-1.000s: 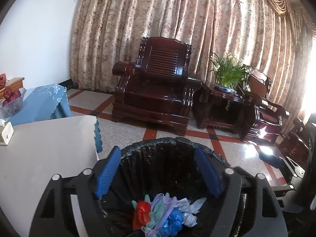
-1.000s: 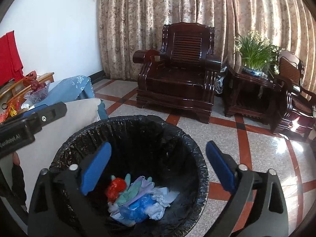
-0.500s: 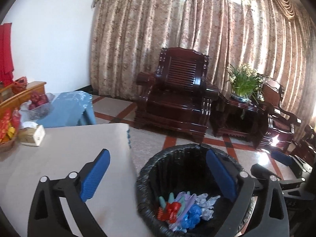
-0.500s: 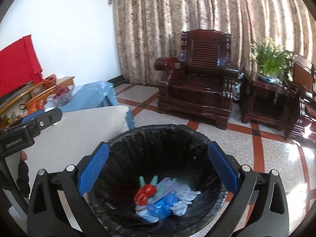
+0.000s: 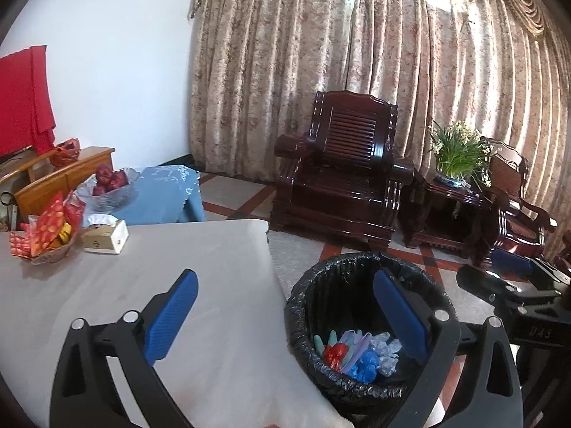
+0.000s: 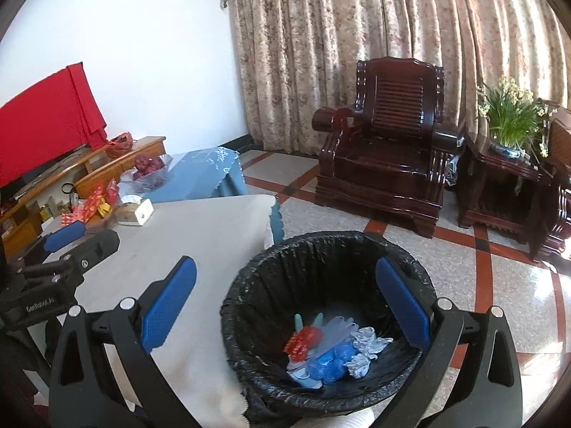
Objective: Collect trash
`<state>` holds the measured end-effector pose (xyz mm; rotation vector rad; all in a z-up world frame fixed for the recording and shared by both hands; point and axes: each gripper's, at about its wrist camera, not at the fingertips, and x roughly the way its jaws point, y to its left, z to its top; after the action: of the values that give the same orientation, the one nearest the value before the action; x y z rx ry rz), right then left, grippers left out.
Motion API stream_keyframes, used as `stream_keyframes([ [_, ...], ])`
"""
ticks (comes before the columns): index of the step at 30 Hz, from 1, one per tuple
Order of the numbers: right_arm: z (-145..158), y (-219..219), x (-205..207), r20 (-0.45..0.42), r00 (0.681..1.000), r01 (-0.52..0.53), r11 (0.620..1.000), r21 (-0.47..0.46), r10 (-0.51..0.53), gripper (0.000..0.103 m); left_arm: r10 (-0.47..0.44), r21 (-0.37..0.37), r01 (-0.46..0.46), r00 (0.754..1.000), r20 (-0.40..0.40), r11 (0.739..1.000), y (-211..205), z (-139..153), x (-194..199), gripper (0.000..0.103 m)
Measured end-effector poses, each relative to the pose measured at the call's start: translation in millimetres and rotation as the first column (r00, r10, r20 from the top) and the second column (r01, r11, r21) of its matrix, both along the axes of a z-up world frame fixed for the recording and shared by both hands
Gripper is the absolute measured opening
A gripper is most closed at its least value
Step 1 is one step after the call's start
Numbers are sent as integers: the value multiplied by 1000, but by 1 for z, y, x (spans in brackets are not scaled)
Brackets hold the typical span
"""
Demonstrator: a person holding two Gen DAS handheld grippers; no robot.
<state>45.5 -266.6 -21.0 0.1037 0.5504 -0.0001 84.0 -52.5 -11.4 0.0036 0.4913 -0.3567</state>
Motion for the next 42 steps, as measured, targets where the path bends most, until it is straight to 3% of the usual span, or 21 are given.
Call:
stream_keyframes([
  [17, 36, 24, -20, 47, 998, -43, 999, -26, 44, 98, 58, 22, -59, 997, 59, 998, 18, 37, -36, 97],
  [42, 39, 39, -24, 53, 997, -56, 998, -36, 58, 98, 85, 20, -87, 994, 73, 996, 32, 44, -46, 97],
])
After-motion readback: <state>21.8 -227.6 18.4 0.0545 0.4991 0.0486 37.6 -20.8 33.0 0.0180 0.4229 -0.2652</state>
